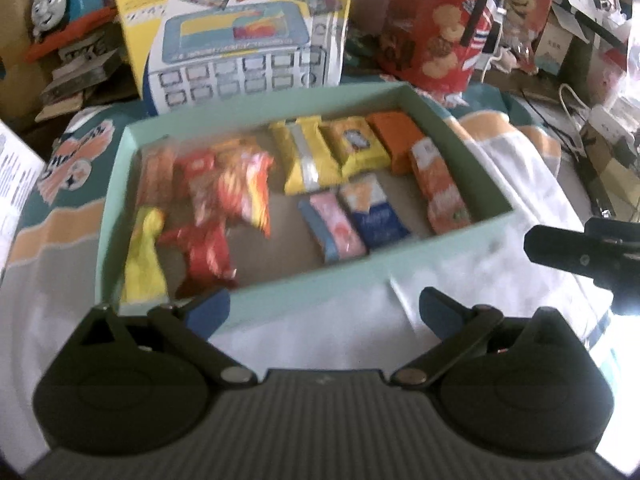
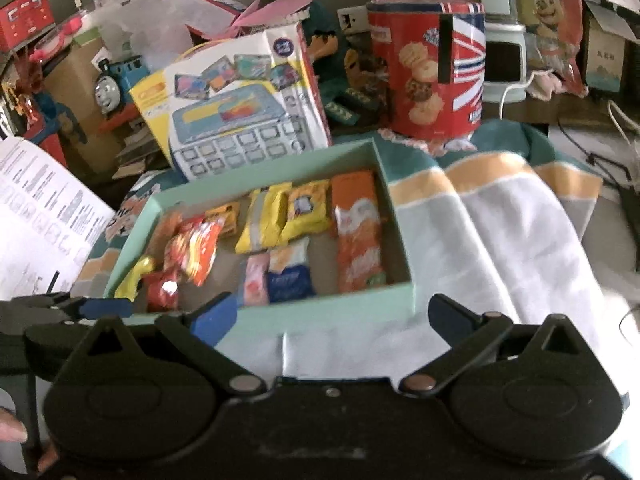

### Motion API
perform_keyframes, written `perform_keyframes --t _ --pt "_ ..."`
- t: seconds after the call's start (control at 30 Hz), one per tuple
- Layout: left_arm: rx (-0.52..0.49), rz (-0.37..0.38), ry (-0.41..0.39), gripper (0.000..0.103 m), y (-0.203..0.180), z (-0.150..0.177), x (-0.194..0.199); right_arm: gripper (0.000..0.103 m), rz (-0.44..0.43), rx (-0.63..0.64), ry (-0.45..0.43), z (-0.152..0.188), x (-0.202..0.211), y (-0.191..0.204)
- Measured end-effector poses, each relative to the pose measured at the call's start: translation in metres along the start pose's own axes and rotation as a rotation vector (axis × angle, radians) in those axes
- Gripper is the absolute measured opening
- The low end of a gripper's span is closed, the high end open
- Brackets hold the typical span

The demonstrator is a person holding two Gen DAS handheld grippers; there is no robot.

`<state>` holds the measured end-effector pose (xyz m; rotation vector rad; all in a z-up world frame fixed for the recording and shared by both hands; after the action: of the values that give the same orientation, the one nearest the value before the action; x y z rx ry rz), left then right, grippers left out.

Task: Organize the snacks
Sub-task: 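Lift both tools out of the box toward the remaining snacks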

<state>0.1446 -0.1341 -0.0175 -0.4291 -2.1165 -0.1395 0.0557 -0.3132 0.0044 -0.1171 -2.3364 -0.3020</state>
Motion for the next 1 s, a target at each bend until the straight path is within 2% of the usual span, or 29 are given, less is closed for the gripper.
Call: perform_keyframes --t 0.23,0.4,0.63,0.87,1.0 --pt "0.012 -0.026 0.024 0.103 0.015 0.041 0.008 0.103 -0.007 -0.039 0.046 0.041 0.005 0.008" --pt "0.058 -0.049 0.049 0.103 0.036 0.063 0.007 0.103 -0.01 -0.074 0.094 0.063 -0.002 0.008" --pt "0.105 -0.1 0.019 0.103 0.066 0.079 0.011 0.103 0.006 -0.088 0.131 0.077 -0.019 0.009" --pt "0.155 -0.129 0.01 0.103 0.096 0.086 0.011 0.103 0.081 -0.123 0.144 0.083 -0.039 0.007" --pt "0.157 -0.142 0.016 0.103 0.102 0.085 0.005 0.076 0.086 -0.112 0.154 0.086 -0.05 0.009"
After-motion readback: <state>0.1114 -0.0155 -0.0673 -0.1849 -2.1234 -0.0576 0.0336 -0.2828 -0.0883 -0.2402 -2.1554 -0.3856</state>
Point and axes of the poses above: each gripper's, at about its wrist camera, not at the fingertips, and x roughly against the way its jaws point, y to its left, z to its underside, the point moved 1 cm from there along -x, roughly the way its jaws point
